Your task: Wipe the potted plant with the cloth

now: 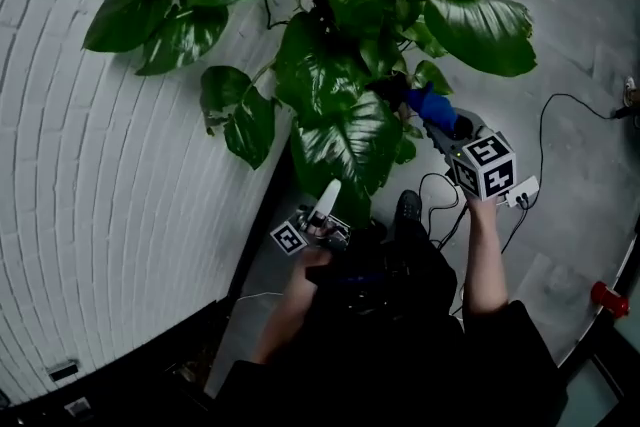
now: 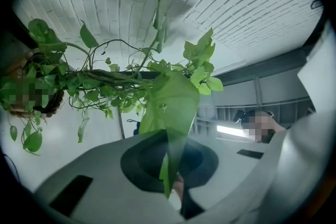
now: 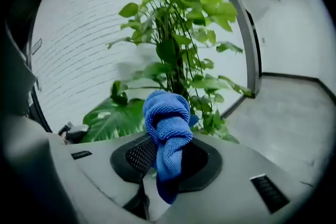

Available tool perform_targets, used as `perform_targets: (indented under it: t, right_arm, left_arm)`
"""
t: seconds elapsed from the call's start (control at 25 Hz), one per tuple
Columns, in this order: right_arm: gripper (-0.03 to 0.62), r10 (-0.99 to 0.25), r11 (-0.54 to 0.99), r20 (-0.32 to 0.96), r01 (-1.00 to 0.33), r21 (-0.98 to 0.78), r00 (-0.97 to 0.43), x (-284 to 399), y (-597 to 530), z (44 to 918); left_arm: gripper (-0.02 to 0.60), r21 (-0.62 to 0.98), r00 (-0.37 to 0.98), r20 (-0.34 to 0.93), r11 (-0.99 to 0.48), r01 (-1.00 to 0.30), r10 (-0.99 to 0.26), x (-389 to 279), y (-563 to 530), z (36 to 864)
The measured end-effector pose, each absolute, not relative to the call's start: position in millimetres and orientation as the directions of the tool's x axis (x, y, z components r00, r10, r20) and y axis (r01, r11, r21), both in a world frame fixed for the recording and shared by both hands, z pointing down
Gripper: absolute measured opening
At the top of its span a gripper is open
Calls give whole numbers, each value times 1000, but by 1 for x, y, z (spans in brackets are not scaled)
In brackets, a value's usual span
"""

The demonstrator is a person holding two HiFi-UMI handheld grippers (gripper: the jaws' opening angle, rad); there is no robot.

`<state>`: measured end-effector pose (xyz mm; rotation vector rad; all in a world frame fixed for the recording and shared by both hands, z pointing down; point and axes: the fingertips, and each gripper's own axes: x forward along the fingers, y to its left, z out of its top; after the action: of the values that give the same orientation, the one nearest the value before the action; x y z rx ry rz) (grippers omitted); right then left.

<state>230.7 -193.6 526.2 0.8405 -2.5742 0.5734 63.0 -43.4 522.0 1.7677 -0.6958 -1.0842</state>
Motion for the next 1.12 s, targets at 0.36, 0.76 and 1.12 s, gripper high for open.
perform_targets:
  t: [0.36, 0.76, 1.12]
  right_arm:
    - [117, -150, 934, 342, -246, -259, -928, 71, -135, 477]
    - [117, -227, 732, 367, -407, -547, -902, 121, -162, 582]
    - [117, -484, 516, 389, -615, -597, -784, 228, -178, 602]
  left_arm:
    - [6, 910, 447, -374, -416, 5, -813, 64, -39, 522]
    - [11, 909, 393, -399, -412, 56, -828, 50, -31, 524]
    - [13, 907, 378, -413, -413, 85, -829, 54, -33, 524]
